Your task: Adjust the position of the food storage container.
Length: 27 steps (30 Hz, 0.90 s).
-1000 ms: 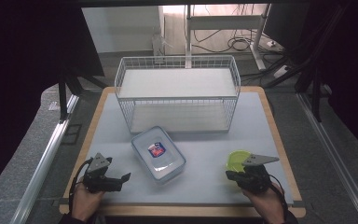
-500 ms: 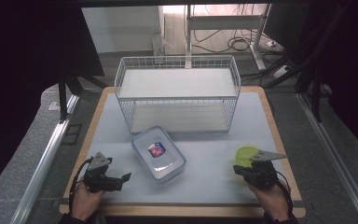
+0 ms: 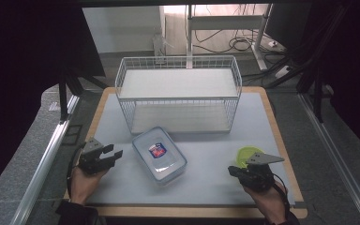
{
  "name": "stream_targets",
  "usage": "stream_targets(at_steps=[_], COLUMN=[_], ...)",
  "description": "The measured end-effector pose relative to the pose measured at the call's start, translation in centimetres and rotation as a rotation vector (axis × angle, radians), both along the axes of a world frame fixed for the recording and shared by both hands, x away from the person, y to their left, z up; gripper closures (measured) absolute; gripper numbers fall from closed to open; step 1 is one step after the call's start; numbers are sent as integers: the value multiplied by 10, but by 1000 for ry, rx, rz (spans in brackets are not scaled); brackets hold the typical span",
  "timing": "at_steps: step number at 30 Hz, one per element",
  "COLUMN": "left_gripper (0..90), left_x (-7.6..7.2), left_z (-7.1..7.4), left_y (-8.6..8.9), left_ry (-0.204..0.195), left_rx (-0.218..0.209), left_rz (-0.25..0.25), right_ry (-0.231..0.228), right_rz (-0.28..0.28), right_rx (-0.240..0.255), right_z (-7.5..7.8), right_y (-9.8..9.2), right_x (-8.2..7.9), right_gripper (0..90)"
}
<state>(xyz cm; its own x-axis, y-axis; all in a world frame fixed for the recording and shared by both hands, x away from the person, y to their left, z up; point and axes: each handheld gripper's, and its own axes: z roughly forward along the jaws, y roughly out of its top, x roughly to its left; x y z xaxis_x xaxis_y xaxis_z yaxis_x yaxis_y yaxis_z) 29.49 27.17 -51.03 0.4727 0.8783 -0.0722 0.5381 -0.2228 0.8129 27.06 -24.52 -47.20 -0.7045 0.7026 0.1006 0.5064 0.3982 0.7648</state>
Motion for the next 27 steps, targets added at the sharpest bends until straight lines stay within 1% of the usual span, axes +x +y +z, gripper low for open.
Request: stream_targets(at_steps=[2,4,5,6,7,8,9,10,12,16,17,18,19,20,22,23,24,25,26,27], left_gripper=[718,807,842,865,885,899,900,900,900,900,900,900,900,900,900,900,900,900,900,900], left_x=[11,24,30,30,42,42,51,54,59,64,64,65,64,65,64,64,63,63,61,59], left_z=[-1,-2,-2,-2,-3,-3,-6,-7,-10,-14,-14,-15,-15,-15,-17,-17,-18,-18,-18,-18], left_y=[3,3,3,3,1,1,-3,-6,-11,-21,-21,-25,-27,-27,-27,-27,-31,-31,-34,-38], left_ry=[11,12,12,12,16,16,21,28,34,50,50,57,57,63,80,80,98,98,107,106], left_rx=[-1,-15,-26,-26,-35,-35,-48,-47,-35,-33,-33,-35,-20,-19,-30,-30,-17,-17,-14,-6], left_rz=[-10,-13,-17,-17,-25,-25,-40,-48,-67,-110,-110,-134,-129,-133,-148,-148,-159,-159,-175,-183], right_ry=[-5,-5,-6,-5,-7,-7,-9,-9,-4,9,12,14,19,22,32,32,36,36,40,44], right_rz=[3,7,11,14,18,18,29,35,46,67,73,77,83,89,97,97,100,100,104,104], right_rx=[2,7,7,8,7,7,11,11,12,9,8,7,8,8,10,10,10,10,7,7], right_z=[1,1,1,1,1,1,0,0,-1,-5,-5,-6,-6,-7,-9,-9,-11,-11,-12,-13], right_y=[3,5,7,9,11,11,14,16,20,28,30,32,34,36,40,40,44,44,46,48], right_x=[-1,-1,-2,-2,-3,-3,-4,-5,-5,-5,-6,-6,-6,-6,-6,-6,-6,-6,-6,-7], right_gripper=[874,874,874,874,875,875,878,878,878,881,882,882,882,882,883,883,888,888,889,891])
